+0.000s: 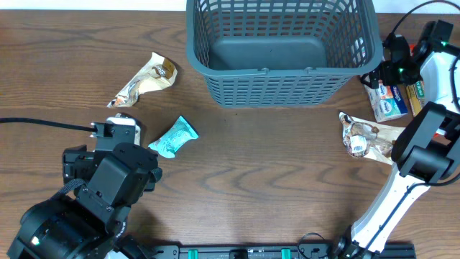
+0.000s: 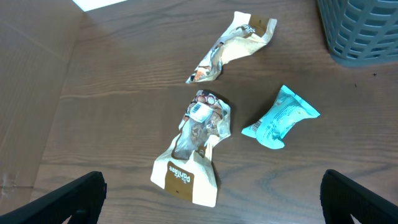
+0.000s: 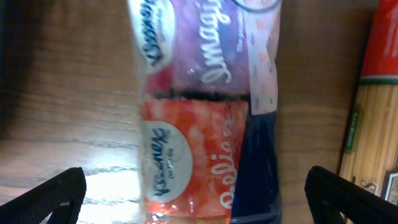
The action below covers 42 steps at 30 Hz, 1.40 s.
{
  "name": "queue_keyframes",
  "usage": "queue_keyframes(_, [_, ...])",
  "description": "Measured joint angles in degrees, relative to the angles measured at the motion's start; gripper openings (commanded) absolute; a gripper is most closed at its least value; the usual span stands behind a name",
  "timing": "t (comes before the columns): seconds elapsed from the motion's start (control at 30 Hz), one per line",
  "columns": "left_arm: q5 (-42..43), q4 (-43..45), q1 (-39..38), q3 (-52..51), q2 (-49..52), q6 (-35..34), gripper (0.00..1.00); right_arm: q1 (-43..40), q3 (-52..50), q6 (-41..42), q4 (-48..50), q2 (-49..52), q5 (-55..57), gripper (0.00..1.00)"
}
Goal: Pack container
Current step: 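Lift the tissue packs with right gripper toward the basket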
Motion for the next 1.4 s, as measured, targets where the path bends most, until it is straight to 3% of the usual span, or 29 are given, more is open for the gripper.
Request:
queue_keyframes(1.13, [0.0, -1.4, 0.0, 0.0, 0.0, 0.0, 0.99, 0.0, -0.8, 0.3, -2.5, 2.3, 2.8, 0.99])
queue_keyframes(1.4, [0.0, -1.5, 0.0, 0.0, 0.0, 0.0, 0.98, 0.0, -1.0, 1.4, -2.5, 2.8, 2.9, 0.95])
